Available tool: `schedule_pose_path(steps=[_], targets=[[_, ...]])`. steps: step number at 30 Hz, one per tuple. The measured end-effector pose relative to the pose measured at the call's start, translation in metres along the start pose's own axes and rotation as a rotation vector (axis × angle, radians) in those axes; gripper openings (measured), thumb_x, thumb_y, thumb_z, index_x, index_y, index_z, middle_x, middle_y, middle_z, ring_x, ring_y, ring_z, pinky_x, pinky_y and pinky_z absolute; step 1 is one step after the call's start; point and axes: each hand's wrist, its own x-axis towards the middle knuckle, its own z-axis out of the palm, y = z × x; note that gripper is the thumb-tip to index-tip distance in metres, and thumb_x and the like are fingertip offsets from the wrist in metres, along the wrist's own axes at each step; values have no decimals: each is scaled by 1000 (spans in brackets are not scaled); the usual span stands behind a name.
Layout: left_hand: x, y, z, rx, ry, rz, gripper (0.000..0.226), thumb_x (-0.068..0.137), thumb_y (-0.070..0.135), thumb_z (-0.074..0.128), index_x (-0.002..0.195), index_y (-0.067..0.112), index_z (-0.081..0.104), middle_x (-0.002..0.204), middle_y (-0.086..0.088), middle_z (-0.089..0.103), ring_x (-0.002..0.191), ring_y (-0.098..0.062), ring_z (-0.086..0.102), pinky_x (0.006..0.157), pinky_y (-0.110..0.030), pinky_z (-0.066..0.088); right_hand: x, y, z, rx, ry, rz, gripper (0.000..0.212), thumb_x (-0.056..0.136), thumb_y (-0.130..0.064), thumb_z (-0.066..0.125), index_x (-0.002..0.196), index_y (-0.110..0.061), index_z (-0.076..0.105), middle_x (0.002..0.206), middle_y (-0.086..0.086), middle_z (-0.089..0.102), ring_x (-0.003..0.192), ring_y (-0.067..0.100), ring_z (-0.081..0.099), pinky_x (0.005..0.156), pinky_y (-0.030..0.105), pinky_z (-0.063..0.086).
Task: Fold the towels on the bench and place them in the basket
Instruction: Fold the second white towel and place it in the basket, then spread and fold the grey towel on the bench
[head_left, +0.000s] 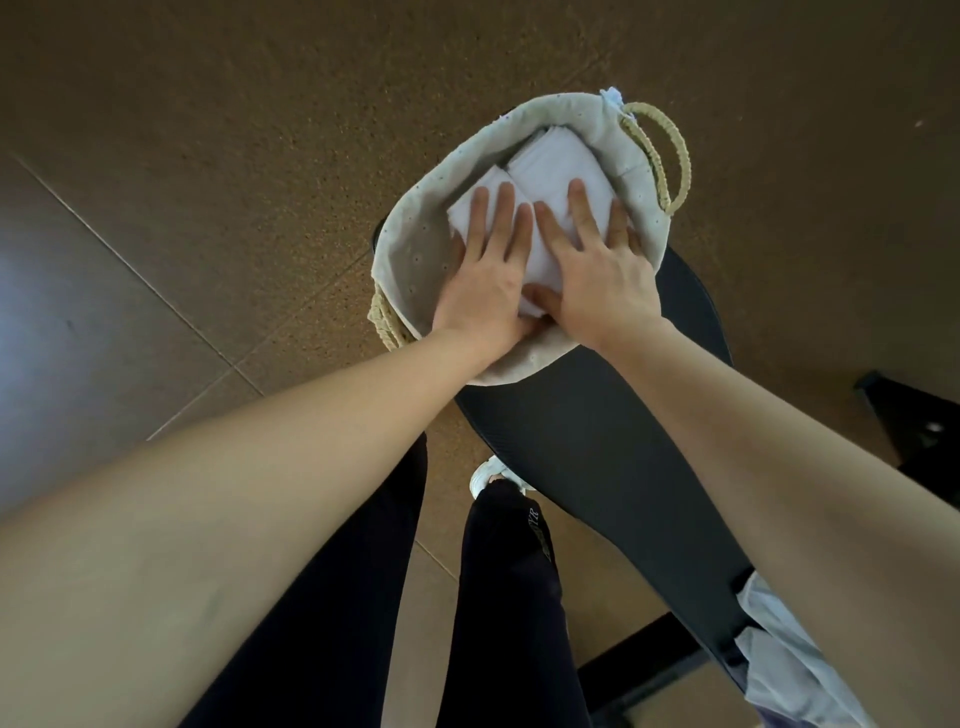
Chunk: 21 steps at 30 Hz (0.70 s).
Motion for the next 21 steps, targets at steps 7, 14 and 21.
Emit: schedule_pose_path(steps=[7, 14, 21], targets=[[4, -6, 0, 95, -58, 75, 107, 94, 57, 55, 162, 8, -12, 168, -17, -25, 155, -34, -26, 126, -59, 2, 2, -5, 11, -59, -21, 7, 88, 97, -68, 35, 162, -31, -9, 167, 8, -26, 153, 50, -12, 126, 57, 2], [-4, -11, -41, -82, -184, 53, 116, 83, 68, 65, 165, 17, 0, 171, -2, -21, 156, -22, -23, 126, -43, 14, -15, -6, -15, 166, 17, 10, 87, 91, -60, 58, 161, -32, 15, 172, 6, -1, 154, 47, 4, 124, 56, 19], [-33, -22, -71, -280, -99, 76, 75, 88, 34, 73, 154, 15, 43, 168, -3, 28, 153, -25, 27, 123, -40, 28, -90, -22, 6, 547, 473, 173, 57, 85, -43, 71, 135, -18, 60, 150, 3, 51, 140, 26, 39, 109, 40, 42]])
